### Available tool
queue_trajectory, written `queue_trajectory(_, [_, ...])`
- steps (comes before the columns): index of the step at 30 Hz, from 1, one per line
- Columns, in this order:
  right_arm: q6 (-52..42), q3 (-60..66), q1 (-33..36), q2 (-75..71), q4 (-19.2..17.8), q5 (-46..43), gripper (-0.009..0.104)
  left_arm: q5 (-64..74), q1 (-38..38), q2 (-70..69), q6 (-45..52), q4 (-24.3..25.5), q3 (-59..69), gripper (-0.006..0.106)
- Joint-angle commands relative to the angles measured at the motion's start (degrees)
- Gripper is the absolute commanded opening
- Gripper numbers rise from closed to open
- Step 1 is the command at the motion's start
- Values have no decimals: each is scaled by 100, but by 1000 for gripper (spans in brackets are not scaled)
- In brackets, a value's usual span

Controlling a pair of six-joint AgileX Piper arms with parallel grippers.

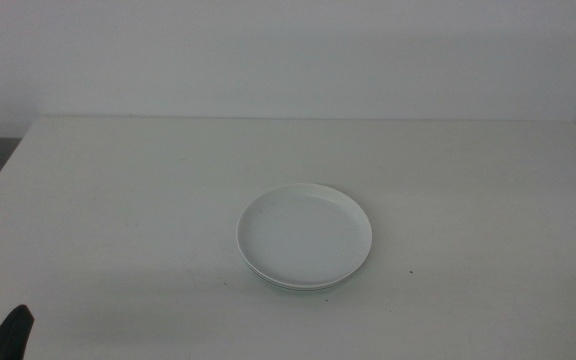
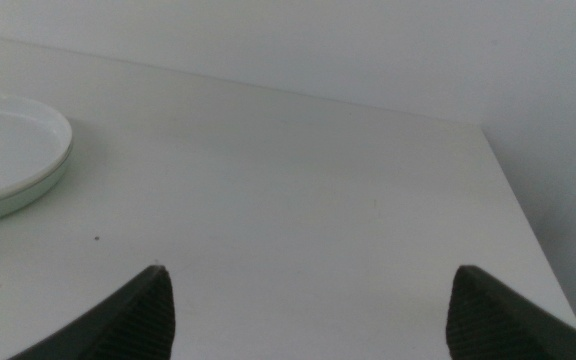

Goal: Stack the three bowls on top of each other.

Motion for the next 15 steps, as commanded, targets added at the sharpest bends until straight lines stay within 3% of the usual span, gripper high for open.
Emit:
queue_trajectory(1, [22,22,-46,-20,-40,-129,92,-126,1,-20,-40,42,0,94])
queue_trajectory(15, [22,22,-46,-20,-1,-126,92,-303,1,-20,-40,42,0,94])
